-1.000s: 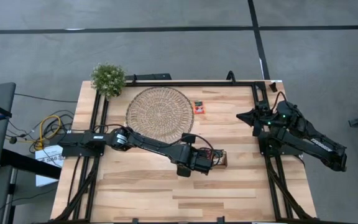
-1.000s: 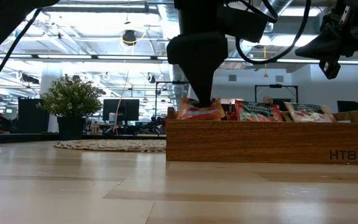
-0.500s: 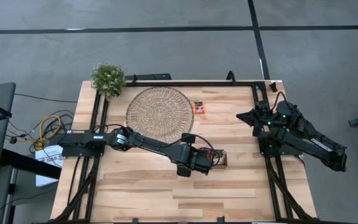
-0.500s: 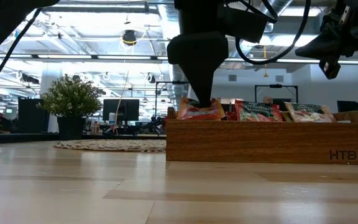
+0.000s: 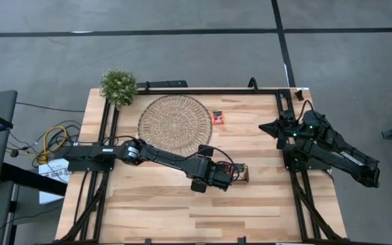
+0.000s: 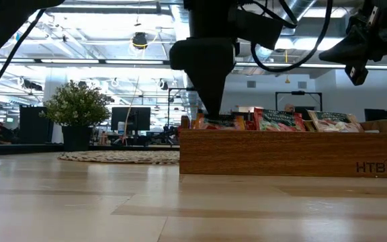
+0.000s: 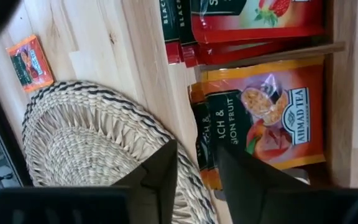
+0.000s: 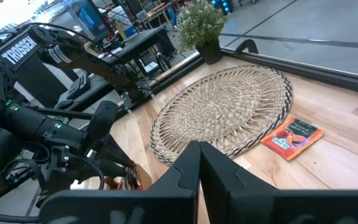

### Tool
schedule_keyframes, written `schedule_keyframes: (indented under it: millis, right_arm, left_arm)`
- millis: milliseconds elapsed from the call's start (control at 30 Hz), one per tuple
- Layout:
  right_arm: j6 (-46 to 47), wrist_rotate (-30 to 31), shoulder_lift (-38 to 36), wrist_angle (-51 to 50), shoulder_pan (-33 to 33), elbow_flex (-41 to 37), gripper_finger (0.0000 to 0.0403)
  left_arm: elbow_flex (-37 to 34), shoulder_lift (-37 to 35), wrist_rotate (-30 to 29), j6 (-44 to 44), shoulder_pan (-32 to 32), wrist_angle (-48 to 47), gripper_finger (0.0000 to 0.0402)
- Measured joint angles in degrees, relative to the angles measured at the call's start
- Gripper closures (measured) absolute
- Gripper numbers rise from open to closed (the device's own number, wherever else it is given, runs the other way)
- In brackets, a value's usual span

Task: Pick & Place Tea
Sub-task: Put the orange tea bag into the left slot of the wooden organizer

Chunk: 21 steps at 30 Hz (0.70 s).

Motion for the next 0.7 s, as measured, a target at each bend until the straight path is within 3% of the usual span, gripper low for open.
schedule_keyframes:
  millis: [200,467,700]
  right_arm:
    - [0.0,0.0,0.0,0.0,0.0,0.0,0.0403]
    - [0.0,0.0,0.0,0.0,0.0,0.0,0.0403]
    - [0.0,0.1,0.0,0.2,0.0,0.0,0.0403]
  left_arm:
    - [1.6,-1.0,-1.8,1.3,0.0,-0.6,0.0272]
    - [1.8,-5.4,-4.0,1.4,1.5,-0.8,0.0271]
    - [1.7,-6.3,5.0,0.8,6.2,-0.9,0.0271]
